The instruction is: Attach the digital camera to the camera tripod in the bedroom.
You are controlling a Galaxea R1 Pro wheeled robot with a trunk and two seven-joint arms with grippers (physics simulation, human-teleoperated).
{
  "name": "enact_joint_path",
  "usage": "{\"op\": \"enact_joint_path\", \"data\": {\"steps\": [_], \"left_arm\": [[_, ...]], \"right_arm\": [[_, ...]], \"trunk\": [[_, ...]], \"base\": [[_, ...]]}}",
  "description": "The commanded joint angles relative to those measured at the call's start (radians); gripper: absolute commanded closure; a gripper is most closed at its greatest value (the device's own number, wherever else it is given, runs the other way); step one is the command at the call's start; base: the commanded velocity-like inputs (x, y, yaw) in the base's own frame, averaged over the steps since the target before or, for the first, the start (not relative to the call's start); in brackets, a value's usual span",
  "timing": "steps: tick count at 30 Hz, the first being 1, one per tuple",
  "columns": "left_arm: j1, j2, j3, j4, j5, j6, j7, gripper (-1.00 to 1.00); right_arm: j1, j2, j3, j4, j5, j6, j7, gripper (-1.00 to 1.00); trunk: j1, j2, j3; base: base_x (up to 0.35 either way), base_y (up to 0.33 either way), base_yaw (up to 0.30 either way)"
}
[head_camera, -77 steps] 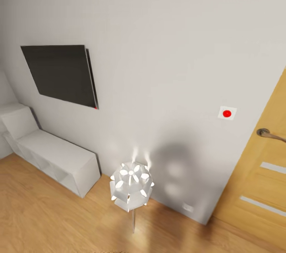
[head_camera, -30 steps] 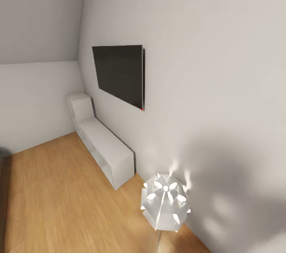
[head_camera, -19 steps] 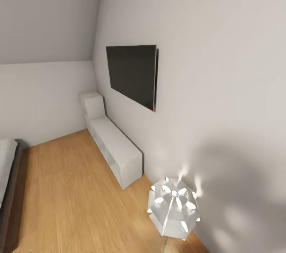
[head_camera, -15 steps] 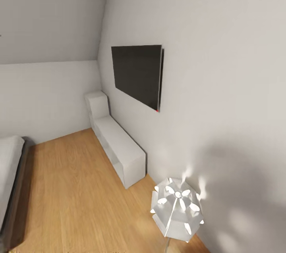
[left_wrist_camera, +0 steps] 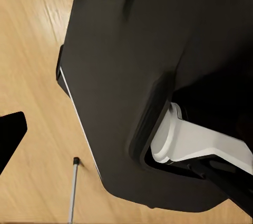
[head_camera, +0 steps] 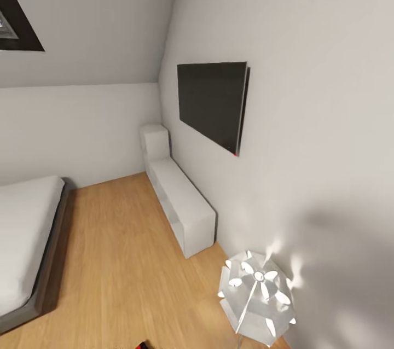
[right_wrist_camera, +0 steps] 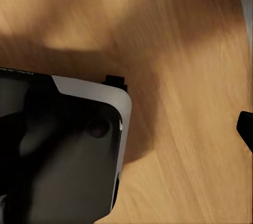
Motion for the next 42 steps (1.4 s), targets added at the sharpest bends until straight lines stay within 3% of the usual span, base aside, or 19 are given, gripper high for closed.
{"op": "enact_joint_path", "data": {"steps": [1,25,42], "left_arm": [[0.0,0.0,0.0,-0.002,0.005,-0.002,0.001,-1.0],[0.0,0.001,-0.002,-0.002,0.007,-0.002,0.001,-1.0],[0.0,0.002,0.0,-0.002,0.007,-0.002,0.001,-1.0]], "right_arm": [[-0.002,0.0,0.003,0.003,0.008,-0.003,0.002,-1.0],[-0.002,0.0,0.003,0.003,0.008,-0.003,0.002,-1.0],[-0.002,0.0,0.003,0.003,0.008,-0.003,0.002,-1.0]], "trunk": [[0.001,-0.002,-0.002],[0.001,-0.002,-0.002],[0.001,-0.002,-0.002]], "base": [[0.0,-0.267,0.268],[0.0,-0.274,0.268],[0.0,-0.032,0.268]]}}
